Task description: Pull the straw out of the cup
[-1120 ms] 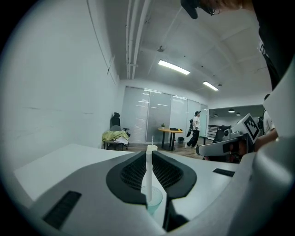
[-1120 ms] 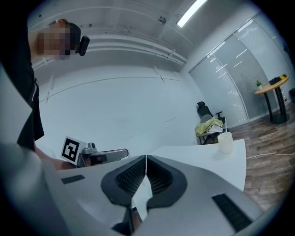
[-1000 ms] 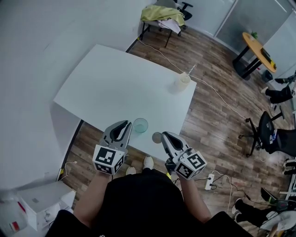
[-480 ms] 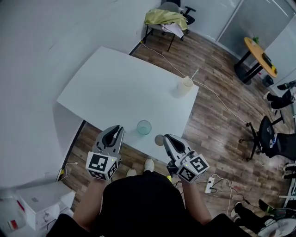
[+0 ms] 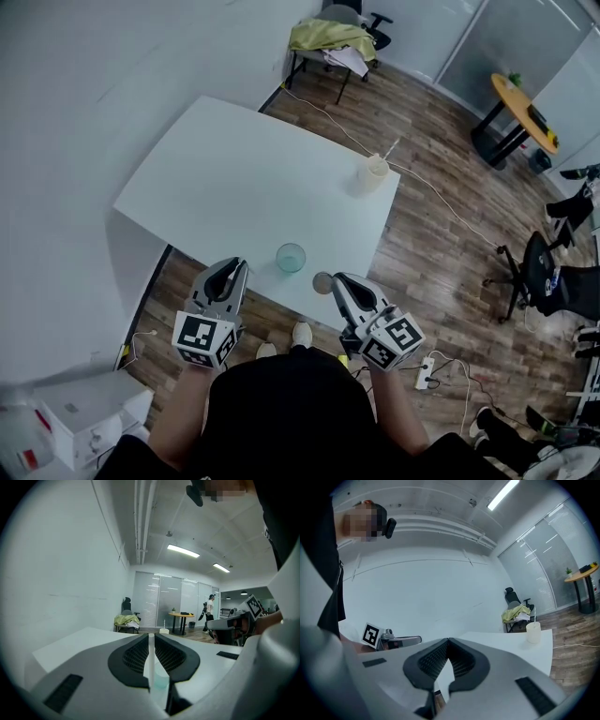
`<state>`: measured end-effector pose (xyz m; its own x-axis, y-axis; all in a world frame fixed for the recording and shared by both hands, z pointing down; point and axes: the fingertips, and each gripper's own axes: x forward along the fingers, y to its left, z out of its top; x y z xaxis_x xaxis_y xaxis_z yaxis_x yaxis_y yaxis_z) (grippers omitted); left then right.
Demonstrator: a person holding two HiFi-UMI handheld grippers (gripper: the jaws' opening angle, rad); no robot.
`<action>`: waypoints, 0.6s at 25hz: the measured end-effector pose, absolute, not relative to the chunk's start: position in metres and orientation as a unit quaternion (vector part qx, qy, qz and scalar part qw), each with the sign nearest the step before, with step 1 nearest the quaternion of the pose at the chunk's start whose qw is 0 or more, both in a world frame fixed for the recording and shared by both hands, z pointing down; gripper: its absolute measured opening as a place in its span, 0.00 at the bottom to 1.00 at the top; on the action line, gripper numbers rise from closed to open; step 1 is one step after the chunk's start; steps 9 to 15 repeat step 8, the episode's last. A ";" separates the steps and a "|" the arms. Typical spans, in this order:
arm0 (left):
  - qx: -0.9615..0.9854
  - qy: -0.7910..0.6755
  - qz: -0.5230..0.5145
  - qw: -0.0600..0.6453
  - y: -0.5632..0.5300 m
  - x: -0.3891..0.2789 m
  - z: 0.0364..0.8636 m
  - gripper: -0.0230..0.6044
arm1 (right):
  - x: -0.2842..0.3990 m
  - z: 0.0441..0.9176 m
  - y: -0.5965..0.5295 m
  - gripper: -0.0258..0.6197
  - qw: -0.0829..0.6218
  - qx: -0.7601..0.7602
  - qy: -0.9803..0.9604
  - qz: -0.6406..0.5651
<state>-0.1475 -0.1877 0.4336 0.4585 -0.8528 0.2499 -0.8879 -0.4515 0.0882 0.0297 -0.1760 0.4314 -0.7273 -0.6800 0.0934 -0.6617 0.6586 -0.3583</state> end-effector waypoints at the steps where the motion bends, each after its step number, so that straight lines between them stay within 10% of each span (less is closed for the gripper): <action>1: 0.848 -0.512 0.085 0.103 -0.188 -0.147 0.434 0.12 | 0.030 0.432 -0.176 0.07 0.024 -0.369 0.910 -0.187; 15: 0.850 -0.509 0.086 0.104 -0.192 -0.142 0.435 0.12 | 0.033 0.435 -0.179 0.07 0.022 -0.373 0.908 -0.190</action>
